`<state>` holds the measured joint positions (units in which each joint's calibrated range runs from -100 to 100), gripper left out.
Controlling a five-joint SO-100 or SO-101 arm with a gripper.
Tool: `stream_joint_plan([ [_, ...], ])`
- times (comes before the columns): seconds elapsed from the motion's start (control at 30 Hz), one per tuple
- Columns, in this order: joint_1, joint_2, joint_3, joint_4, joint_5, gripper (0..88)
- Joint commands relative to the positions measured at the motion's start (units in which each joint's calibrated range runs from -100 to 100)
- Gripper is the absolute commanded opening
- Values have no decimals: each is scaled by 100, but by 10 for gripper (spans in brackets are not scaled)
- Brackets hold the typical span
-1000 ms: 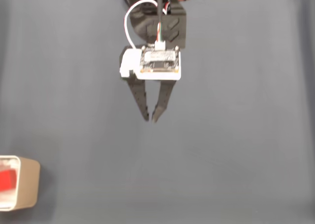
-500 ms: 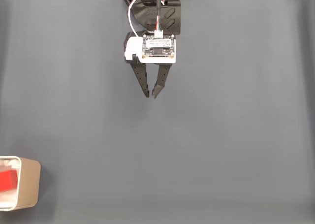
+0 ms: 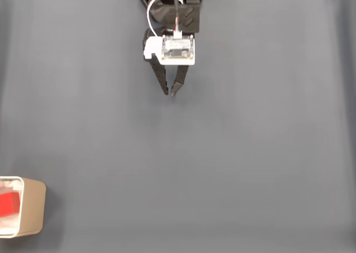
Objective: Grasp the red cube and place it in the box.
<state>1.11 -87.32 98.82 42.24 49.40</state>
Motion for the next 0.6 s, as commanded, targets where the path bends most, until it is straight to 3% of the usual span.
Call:
stream_joint_plan([
  [0.0,9,-263,90,390,-5,0],
  [0.33,-118,-1242,99,2104,-112,0],
  [0.57,-218,-1259,99,2661,-234,0],
])
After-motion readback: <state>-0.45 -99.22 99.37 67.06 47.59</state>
